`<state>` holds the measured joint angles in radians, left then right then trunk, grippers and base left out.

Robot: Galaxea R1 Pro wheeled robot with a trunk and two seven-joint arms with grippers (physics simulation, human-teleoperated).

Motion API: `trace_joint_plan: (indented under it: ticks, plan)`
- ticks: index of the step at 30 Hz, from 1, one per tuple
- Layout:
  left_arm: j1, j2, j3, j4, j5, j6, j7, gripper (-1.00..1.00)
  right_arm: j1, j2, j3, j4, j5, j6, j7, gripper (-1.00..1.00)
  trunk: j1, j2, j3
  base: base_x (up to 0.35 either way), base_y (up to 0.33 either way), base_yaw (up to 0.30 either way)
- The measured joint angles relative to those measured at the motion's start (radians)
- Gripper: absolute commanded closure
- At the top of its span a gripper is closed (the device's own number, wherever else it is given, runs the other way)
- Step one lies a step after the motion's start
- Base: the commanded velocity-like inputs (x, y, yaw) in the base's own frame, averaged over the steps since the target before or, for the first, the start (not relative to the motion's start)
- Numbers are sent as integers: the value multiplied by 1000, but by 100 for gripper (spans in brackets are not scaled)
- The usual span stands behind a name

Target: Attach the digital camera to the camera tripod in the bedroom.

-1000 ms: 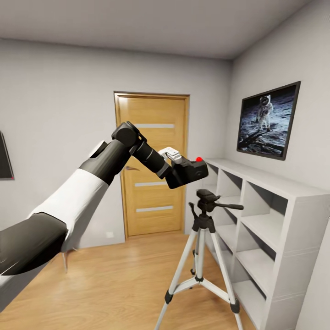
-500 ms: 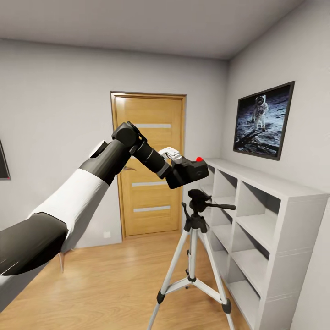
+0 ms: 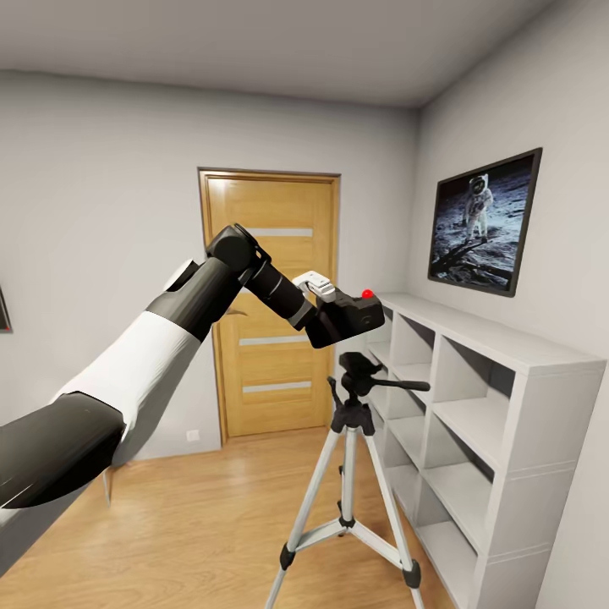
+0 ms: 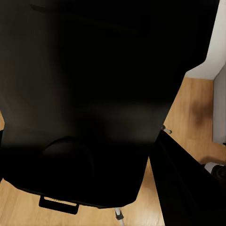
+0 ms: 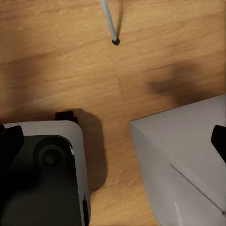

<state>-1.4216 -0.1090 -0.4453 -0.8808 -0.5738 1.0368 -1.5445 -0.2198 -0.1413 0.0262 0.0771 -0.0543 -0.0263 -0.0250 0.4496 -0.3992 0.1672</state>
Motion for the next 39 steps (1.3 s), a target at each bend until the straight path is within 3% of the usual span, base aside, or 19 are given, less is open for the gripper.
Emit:
trace_joint_plan:
  ticks: [21,30,39]
  plan:
    - [0,0,0,-1,0,0,0,100,0,0,0,0,0,0,0,-100,0,0,-6,2,-2,77]
    - [0,-1,0,-1,0,0,0,100,0,0,0,0,0,0,0,-100,0,0,-6,238,-51,1]
    - [0,-1,0,-1,0,0,0,100,0,0,0,0,0,0,0,-100,0,0,-6,41,-15,0]
